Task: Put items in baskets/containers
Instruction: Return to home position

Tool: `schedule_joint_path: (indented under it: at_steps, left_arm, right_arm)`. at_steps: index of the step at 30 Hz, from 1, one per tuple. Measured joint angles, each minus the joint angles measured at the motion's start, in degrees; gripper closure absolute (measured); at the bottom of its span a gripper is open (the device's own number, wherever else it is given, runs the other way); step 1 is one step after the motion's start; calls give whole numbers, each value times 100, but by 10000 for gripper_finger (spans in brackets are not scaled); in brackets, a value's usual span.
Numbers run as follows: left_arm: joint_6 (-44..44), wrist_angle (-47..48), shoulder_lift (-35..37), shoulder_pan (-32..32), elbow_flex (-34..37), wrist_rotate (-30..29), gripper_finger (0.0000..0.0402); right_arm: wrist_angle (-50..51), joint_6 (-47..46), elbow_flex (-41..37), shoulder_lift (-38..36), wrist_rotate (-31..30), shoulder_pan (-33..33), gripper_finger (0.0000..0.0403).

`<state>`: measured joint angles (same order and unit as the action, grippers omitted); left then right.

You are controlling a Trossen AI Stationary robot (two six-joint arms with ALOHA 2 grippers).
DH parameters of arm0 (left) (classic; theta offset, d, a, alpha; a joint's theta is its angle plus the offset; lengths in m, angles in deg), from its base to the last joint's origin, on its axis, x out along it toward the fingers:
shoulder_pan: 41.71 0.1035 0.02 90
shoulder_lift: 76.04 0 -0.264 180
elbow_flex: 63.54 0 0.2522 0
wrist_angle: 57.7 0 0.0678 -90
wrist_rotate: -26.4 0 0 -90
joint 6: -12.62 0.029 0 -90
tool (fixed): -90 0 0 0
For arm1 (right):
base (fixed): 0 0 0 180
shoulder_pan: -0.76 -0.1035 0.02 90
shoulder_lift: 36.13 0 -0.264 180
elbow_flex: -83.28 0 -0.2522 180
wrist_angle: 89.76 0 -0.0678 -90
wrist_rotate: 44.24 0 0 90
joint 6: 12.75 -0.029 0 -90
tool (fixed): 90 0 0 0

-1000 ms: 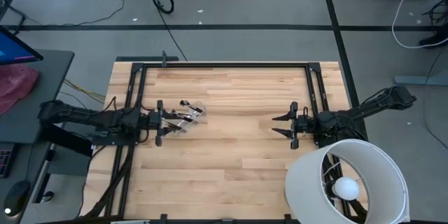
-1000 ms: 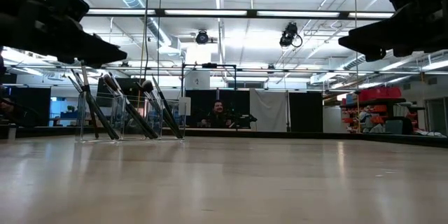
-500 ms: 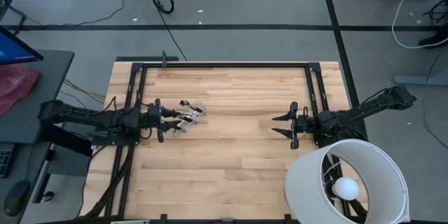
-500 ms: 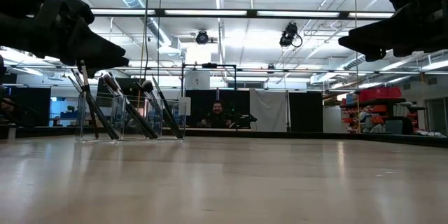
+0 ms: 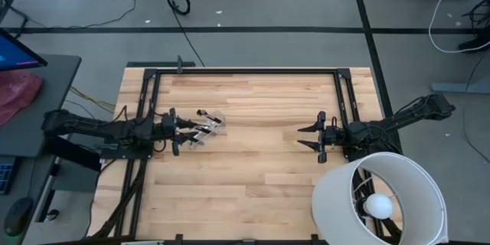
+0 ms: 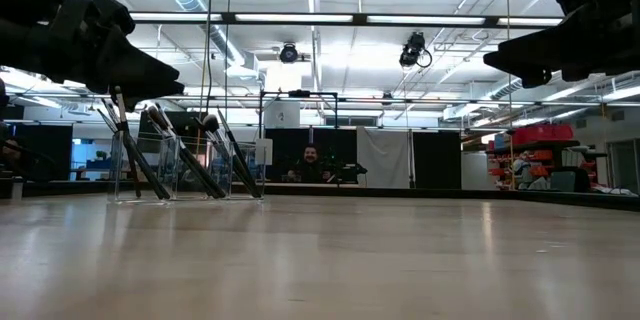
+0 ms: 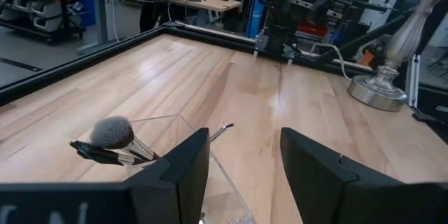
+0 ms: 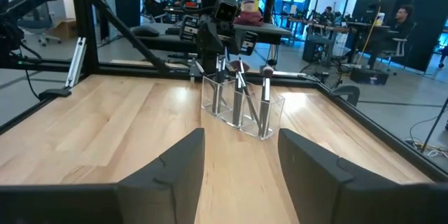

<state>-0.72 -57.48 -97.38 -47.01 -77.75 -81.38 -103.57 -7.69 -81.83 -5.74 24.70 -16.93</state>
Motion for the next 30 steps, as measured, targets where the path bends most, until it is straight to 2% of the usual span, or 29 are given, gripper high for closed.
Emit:
schedule_joint_path:
  at_steps: [20,30]
  left_arm:
    - [0,0,53,-4,2,0,220]
    - [0,7,718,-2,4,0,220]
  right_arm:
    - [-2,2,2,2,-2,-2,215]
    - [4,2,2,2,-2,-2,215]
